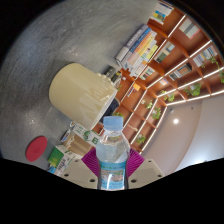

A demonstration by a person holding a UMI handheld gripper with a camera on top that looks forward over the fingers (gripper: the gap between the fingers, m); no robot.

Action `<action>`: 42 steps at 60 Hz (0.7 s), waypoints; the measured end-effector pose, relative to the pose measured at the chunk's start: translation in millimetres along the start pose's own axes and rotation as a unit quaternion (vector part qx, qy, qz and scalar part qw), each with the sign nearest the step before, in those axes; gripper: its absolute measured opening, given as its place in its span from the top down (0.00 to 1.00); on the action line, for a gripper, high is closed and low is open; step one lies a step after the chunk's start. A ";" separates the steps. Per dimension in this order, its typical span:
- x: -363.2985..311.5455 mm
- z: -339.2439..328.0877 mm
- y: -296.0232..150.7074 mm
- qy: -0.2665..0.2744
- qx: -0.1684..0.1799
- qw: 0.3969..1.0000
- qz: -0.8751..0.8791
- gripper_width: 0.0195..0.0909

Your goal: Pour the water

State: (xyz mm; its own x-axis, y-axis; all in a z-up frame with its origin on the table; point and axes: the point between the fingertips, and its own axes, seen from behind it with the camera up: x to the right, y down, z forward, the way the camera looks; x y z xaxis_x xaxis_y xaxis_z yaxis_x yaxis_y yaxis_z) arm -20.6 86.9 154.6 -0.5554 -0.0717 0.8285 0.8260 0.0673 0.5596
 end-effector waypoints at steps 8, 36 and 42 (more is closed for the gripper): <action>4.0 -4.9 8.1 -0.003 0.002 0.996 0.085 0.86; -38.6 -24.2 68.2 -0.096 0.023 0.634 0.767 0.86; -52.4 -23.6 74.8 -0.100 0.036 0.543 0.833 0.85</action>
State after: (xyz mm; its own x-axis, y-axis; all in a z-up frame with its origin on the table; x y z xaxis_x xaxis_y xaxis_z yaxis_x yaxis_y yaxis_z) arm 72.6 72.1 152.5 0.9515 0.2569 0.1691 0.1973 -0.0883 -0.9764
